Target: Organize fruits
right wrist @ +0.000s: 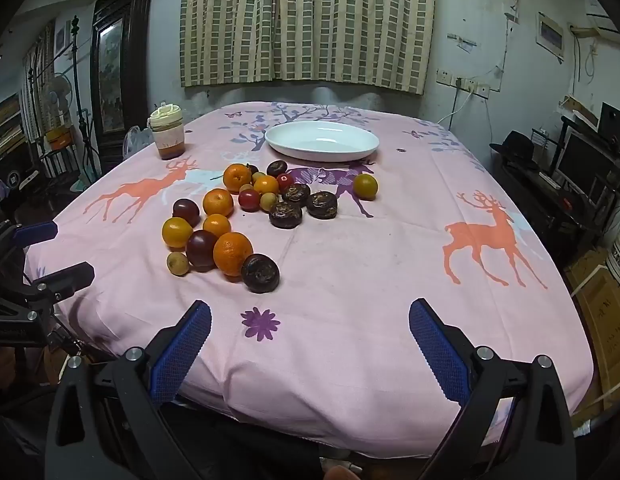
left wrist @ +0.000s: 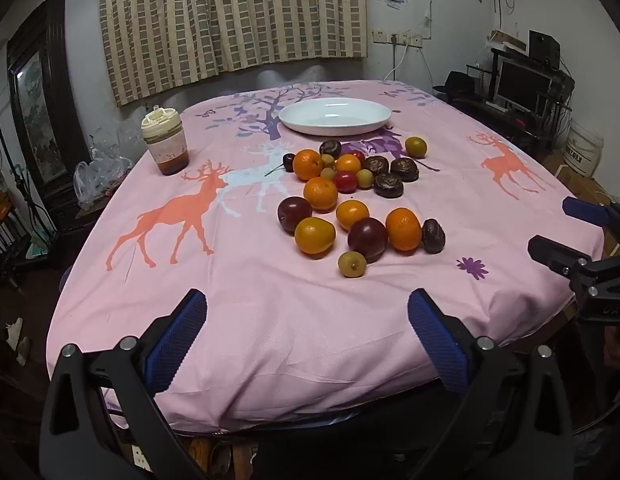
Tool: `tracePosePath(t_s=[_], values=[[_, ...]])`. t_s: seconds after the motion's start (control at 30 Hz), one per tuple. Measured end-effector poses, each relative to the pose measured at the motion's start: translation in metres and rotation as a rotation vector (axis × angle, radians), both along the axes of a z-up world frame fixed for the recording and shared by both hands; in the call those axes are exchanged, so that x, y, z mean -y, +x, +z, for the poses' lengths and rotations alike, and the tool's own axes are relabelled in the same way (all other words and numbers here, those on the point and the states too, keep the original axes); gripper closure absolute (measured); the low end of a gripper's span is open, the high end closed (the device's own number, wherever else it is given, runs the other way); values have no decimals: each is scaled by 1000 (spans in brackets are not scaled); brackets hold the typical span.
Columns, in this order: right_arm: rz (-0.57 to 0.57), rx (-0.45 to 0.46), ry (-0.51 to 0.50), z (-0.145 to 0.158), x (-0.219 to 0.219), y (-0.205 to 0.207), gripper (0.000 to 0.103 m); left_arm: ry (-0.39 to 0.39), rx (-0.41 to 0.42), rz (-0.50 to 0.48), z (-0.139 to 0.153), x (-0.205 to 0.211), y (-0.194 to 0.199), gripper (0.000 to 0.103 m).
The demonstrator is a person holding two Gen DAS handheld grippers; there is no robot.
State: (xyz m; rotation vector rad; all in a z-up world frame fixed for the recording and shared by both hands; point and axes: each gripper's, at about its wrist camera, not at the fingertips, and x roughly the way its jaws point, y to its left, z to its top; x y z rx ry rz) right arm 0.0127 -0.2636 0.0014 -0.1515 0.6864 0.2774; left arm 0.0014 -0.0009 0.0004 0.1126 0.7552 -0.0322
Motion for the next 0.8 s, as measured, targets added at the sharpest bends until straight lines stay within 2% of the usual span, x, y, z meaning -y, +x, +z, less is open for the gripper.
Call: tracePosePath(t_s=[0.8], values=[[0,5,-5,0,-2,0,4,10,1,33,-3,-7,-1,4]])
